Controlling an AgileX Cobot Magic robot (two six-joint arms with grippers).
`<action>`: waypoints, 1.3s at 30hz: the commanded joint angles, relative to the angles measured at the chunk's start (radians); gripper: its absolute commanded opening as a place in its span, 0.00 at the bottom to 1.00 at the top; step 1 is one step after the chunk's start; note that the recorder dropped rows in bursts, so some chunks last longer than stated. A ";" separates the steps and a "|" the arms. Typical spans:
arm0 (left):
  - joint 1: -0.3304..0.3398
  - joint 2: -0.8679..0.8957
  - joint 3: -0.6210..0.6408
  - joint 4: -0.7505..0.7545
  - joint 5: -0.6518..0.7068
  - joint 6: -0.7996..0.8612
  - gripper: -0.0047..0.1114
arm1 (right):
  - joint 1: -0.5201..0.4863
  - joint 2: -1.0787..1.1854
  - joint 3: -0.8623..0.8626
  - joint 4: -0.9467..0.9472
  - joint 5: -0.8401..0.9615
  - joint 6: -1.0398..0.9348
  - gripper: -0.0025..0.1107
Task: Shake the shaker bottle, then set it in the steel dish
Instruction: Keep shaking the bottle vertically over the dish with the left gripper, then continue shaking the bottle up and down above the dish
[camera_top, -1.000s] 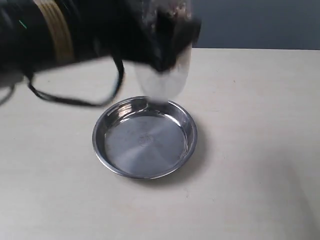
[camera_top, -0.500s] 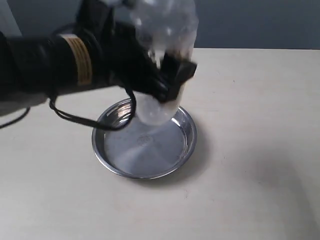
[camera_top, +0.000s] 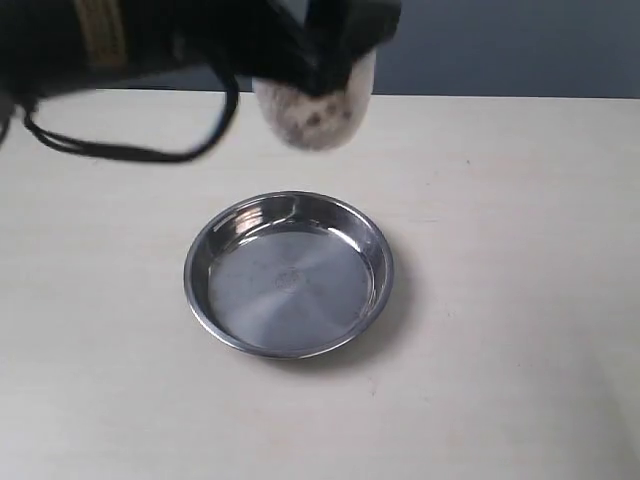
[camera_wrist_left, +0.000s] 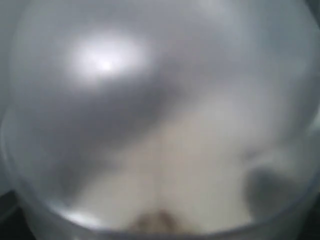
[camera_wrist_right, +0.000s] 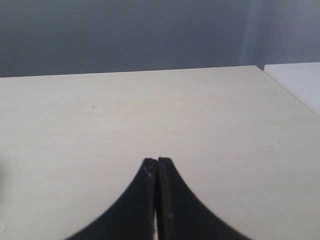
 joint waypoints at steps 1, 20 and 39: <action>-0.006 0.112 0.116 -0.052 0.040 -0.041 0.04 | -0.003 -0.005 0.001 0.001 -0.013 -0.002 0.01; -0.007 0.022 0.110 -0.051 0.014 0.005 0.04 | -0.003 -0.005 0.001 0.001 -0.013 -0.002 0.01; -0.007 -0.069 -0.027 -0.023 0.003 0.036 0.04 | -0.003 -0.005 0.001 0.001 -0.013 -0.002 0.01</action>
